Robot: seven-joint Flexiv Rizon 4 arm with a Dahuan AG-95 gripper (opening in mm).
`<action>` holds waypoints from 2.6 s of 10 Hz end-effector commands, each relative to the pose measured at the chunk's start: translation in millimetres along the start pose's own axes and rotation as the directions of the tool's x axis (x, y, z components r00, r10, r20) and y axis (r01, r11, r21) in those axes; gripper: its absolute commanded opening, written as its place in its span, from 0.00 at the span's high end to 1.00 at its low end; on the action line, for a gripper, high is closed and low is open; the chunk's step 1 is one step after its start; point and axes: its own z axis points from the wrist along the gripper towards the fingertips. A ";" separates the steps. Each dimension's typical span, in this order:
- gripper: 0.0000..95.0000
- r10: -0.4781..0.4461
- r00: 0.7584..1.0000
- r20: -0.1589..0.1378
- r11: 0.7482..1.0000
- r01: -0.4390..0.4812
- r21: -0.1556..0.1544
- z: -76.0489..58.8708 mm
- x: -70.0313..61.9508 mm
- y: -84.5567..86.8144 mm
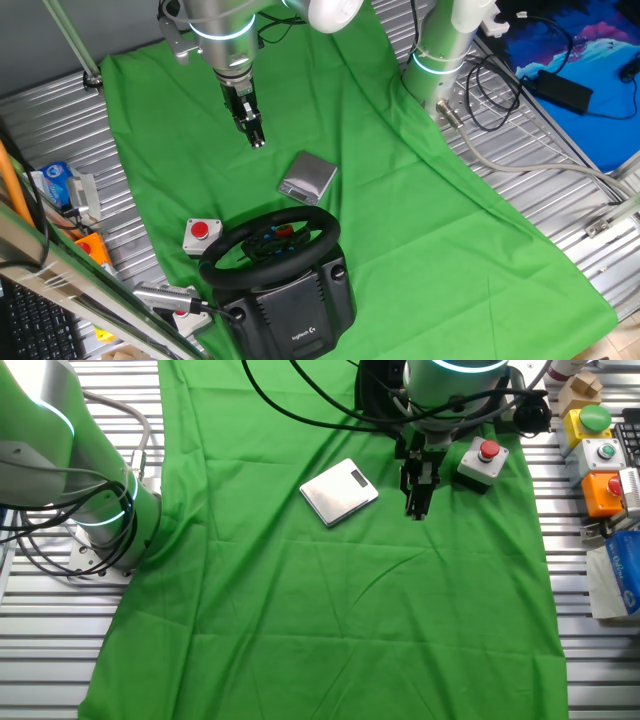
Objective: Rotate the steering wheel 90 degrees counterclockwise
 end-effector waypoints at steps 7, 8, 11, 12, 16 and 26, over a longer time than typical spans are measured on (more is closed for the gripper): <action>1.00 -0.035 0.999 0.000 0.999 0.035 -0.014 0.0 -0.1 0.0; 1.00 -0.035 0.999 0.000 0.999 0.035 -0.014 0.0 -0.1 0.0; 1.00 -0.035 0.999 0.000 0.999 0.035 -0.014 0.0 -0.1 0.0; 1.00 -0.035 0.999 0.000 0.999 0.035 -0.014 0.0 -0.1 0.0; 1.00 -0.035 0.999 0.000 0.999 0.035 -0.013 0.0 -0.1 0.0; 1.00 -0.035 0.999 0.000 0.999 0.035 -0.013 0.0 -0.1 0.0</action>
